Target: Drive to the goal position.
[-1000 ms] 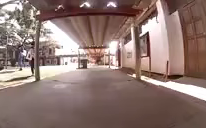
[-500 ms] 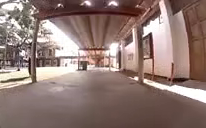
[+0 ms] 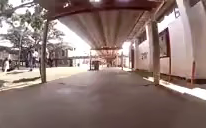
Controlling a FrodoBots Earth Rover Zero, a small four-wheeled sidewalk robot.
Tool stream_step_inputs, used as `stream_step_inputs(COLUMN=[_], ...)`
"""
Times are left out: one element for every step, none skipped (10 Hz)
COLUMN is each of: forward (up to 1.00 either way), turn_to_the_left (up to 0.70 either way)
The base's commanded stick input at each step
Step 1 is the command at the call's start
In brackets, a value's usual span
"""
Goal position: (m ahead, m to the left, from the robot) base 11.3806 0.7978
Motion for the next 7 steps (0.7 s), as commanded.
stream_step_inputs(forward=[0.50, 0.50, 0.50, 0.50, 0.50, 0.50, 0.50], turn_to_the_left=[0.00, 0.00, 0.00, 0.00, 0.00, 0.00, 0.00])
